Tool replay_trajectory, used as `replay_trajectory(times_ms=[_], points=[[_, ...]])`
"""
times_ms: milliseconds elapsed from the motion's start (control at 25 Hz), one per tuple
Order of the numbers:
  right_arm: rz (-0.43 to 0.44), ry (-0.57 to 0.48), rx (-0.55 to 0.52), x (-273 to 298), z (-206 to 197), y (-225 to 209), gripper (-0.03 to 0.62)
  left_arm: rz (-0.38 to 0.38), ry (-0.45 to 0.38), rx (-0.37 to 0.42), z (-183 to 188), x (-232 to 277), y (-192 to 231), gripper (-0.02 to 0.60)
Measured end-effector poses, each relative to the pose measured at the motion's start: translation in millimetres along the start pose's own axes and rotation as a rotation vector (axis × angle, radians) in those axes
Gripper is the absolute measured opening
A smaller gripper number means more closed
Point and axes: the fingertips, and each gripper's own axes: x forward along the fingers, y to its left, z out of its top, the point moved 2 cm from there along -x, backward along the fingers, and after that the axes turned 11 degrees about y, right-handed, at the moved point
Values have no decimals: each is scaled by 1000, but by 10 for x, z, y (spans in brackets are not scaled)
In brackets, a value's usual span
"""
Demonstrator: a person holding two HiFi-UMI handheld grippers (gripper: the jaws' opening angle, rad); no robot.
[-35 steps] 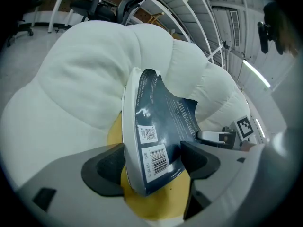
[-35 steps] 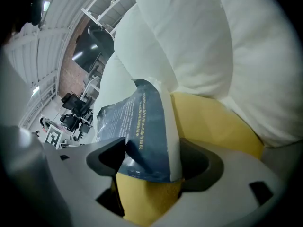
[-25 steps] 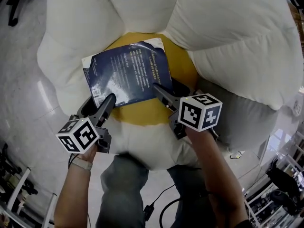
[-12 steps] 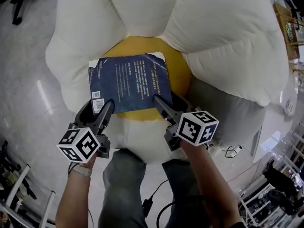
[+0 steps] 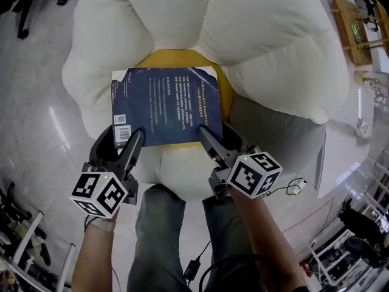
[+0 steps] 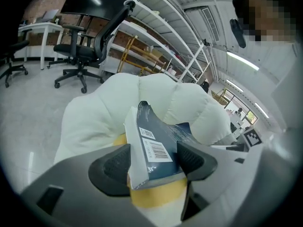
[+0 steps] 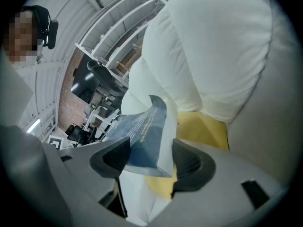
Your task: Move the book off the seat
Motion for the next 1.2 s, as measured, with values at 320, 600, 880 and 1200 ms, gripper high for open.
replay_trajectory(times_ms=[320, 600, 880, 1200], points=[[15, -75, -39, -596, 442, 239, 291, -1, -60, 30, 427, -315, -572, 310], [19, -150, -46, -1094, 701, 539, 291, -19, -107, 102, 785, -672, -999, 310], [-14, -258, -6, -1745, 1069, 164, 291, -80, -116, 199, 1113, -367, -1788, 310], [-31, -404, 20, -2487, 1306, 195, 291, -144, -168, 307, 1461, -528, -2548, 310]])
